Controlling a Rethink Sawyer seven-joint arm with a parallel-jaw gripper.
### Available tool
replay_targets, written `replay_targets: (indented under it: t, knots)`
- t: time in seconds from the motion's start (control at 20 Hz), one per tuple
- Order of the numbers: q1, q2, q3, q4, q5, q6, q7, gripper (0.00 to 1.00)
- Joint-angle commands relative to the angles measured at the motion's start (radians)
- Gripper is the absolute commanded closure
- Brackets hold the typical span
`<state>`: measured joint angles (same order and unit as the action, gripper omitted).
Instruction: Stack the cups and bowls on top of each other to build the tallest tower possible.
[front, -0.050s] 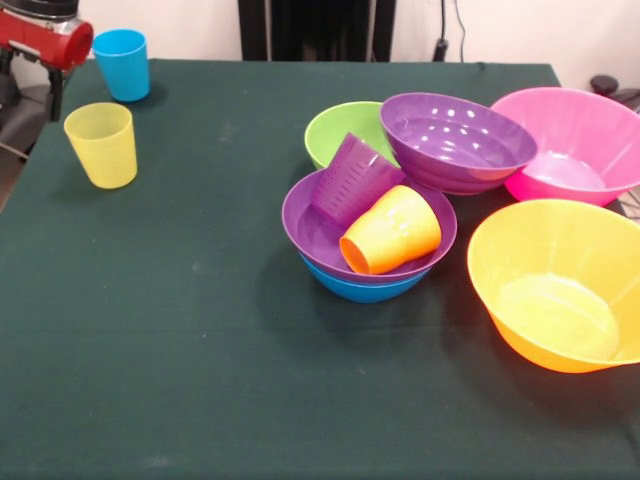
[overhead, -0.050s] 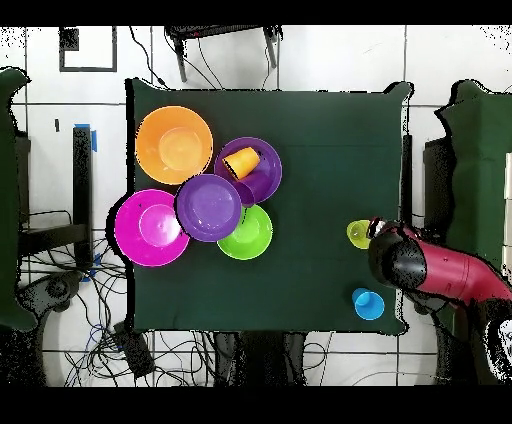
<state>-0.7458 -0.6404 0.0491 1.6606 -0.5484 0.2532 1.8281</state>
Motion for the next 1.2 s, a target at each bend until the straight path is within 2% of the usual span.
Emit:
replay_targets:
  t: [0.05, 0.35, 0.75, 0.85, 1.0, 1.2]
  knots:
    - [0.055, 0.009, 0.077, 0.056, 0.019, -0.066, 0.111, 0.0]
    - [0.096, -0.021, 0.04, 0.083, 0.034, -0.062, 0.132, 0.0]
    - [0.165, -0.017, -0.006, 0.102, 0.08, -0.087, 0.186, 0.0]
    - [0.152, -0.013, 0.008, 0.112, 0.094, -0.11, 0.183, 0.0]
    - [0.062, 0.022, 0.109, 0.116, 0.103, -0.111, 0.115, 0.0]
    - [0.048, 0.071, 0.105, 0.074, 0.071, -0.115, 0.073, 0.0]
